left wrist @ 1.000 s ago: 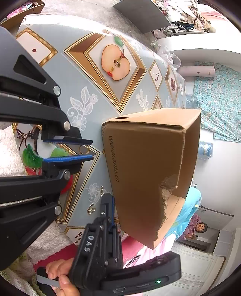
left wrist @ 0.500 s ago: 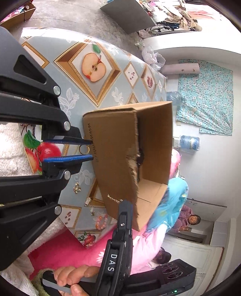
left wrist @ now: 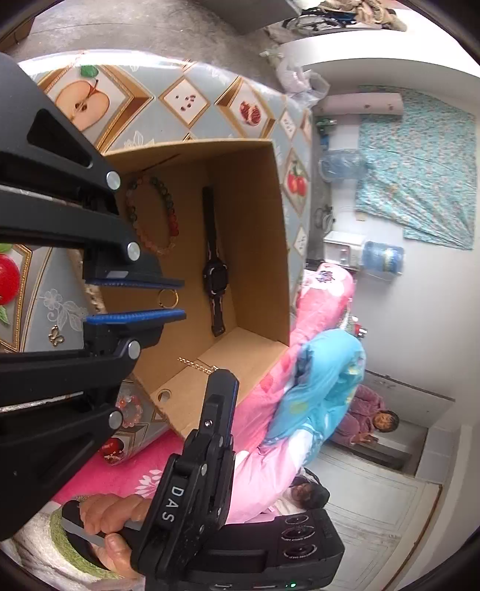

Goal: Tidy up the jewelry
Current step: 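Lift the gold chain and earring with both grippers and carry them over the box, then open both grippers to drop the gold pieces into the box, then move both grippers back to the small jewellery left on the table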

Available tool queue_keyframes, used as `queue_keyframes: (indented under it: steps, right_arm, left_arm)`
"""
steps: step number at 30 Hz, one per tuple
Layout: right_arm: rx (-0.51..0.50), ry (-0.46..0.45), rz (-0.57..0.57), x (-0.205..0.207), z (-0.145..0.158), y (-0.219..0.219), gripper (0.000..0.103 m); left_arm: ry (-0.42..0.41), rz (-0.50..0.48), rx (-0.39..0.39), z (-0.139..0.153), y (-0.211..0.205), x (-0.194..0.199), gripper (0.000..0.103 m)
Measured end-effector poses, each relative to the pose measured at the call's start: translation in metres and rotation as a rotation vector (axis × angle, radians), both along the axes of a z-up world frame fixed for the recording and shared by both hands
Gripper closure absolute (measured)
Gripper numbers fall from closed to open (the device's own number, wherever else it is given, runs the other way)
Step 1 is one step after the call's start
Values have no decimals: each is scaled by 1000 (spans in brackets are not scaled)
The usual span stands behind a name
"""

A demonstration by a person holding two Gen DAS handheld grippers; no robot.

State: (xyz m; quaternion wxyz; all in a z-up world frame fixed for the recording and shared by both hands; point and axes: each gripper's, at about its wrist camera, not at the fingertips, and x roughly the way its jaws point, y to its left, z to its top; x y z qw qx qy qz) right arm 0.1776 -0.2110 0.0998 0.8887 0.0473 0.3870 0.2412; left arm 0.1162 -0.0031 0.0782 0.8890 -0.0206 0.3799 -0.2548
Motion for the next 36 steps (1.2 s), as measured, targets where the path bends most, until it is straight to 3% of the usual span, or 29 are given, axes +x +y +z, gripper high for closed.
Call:
queue_keyframes:
  steps: [6, 11, 24, 30, 36]
  right_arm:
    - [49, 164, -3, 48, -29, -14, 102]
    - [89, 188, -12, 53, -29, -26, 94]
    - [150, 92, -37, 20, 0, -53, 83]
    - [181, -11, -51, -30, 20, -71, 76]
    - [181, -122, -44, -98, 22, -80, 66]
  left_arm:
    - [100, 41, 51, -29, -35, 51, 93]
    - [140, 60, 64, -41, -47, 65, 92]
    - [33, 94, 1, -10, -30, 42, 88]
    - [-58, 72, -24, 9, -12, -1, 88]
    - [-135, 7, -23, 8, 10, -63, 88]
